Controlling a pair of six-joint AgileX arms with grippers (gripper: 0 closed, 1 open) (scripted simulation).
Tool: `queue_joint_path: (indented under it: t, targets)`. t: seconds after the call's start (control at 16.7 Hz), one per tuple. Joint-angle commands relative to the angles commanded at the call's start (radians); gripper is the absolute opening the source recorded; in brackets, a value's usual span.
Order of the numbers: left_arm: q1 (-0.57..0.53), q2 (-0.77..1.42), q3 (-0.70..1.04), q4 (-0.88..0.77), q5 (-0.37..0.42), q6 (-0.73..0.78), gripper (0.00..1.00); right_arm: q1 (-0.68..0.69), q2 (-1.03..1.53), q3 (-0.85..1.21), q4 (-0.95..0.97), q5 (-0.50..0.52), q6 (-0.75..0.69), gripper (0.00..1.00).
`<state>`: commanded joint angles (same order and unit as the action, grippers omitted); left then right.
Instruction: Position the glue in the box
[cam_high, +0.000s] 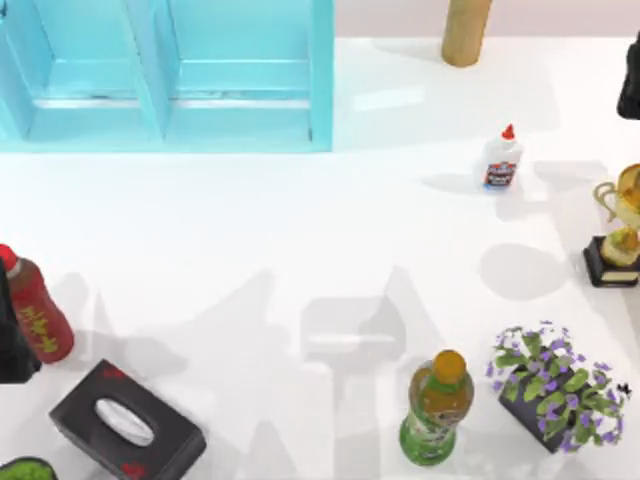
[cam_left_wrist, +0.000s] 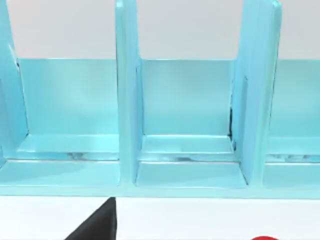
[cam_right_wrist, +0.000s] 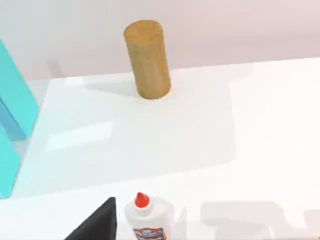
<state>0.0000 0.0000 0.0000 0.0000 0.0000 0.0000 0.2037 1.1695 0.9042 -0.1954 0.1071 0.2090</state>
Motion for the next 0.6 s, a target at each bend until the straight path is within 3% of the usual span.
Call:
queue_joint_path:
  t: [0.3, 0.6]
  targets:
    - [0.000, 0.000, 0.000, 0.000, 0.000, 0.000, 1.00, 0.116, 0.478, 0.253, -0.053, 0.081, 0.068, 1.00]
    - [0.000, 0.000, 0.000, 0.000, 0.000, 0.000, 1.00, 0.179, 0.695, 0.319, -0.087, 0.146, 0.107, 1.00]
